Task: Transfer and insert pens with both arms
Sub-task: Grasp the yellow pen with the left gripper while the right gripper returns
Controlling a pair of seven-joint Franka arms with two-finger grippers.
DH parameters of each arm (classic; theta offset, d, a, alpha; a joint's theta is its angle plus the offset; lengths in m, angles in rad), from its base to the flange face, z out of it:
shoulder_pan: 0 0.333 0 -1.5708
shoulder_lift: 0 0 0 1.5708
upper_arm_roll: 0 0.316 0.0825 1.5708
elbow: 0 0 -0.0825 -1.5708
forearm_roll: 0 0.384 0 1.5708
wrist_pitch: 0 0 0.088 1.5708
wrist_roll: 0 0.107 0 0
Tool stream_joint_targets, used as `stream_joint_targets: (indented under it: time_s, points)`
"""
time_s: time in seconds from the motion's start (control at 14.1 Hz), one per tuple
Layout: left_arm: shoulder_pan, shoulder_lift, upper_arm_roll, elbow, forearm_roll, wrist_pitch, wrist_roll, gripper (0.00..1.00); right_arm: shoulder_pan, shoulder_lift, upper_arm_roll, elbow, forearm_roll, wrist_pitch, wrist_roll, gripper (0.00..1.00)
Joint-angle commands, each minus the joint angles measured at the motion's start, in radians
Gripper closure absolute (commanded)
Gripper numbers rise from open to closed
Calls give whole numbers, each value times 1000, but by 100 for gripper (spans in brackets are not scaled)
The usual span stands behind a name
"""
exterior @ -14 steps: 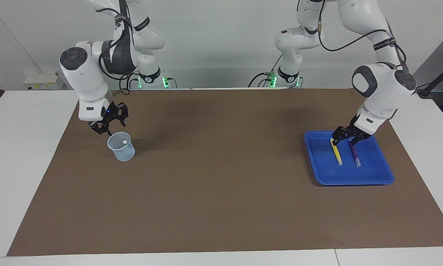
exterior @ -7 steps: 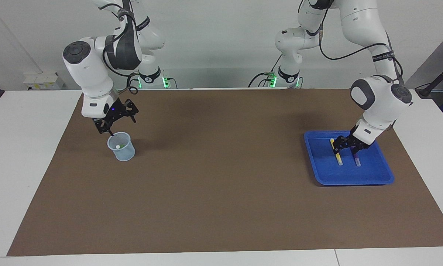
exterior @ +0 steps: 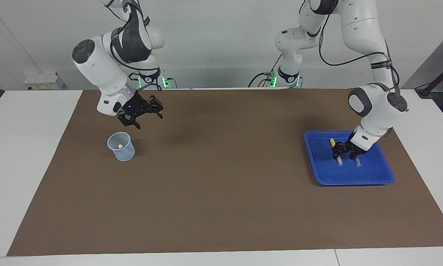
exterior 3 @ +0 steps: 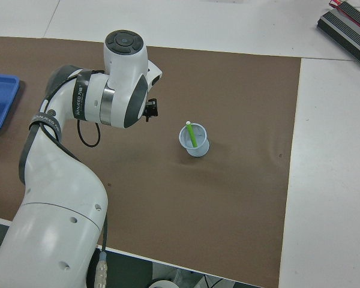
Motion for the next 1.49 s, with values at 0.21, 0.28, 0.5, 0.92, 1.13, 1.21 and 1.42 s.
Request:
stream_joint_targets:
  time_s: [0.21,0.28,0.5,0.92,1.13,1.21,1.42]
  points:
    - [14,2,-5,-27,20,12,9,34,-9,-9,129,-3,146,106,380,0]
    - [14,0,-5,-36,20,13,9,38,5,-9,146,-4,165,130,432,0]
    - [14,-3,-5,-53,20,12,6,56,110,-5,145,-14,191,251,669,0]
    - [14,-6,-2,-61,20,10,-3,100,157,15,146,-14,298,340,816,0]
    - [14,-4,-2,-29,18,-37,-29,100,192,23,145,-14,300,383,860,0]
    - [14,-3,-2,-12,18,-59,-49,100,197,27,145,-14,300,386,865,0]
    - [4,-3,-2,63,18,-160,-101,100,200,27,145,-14,300,387,865,0]
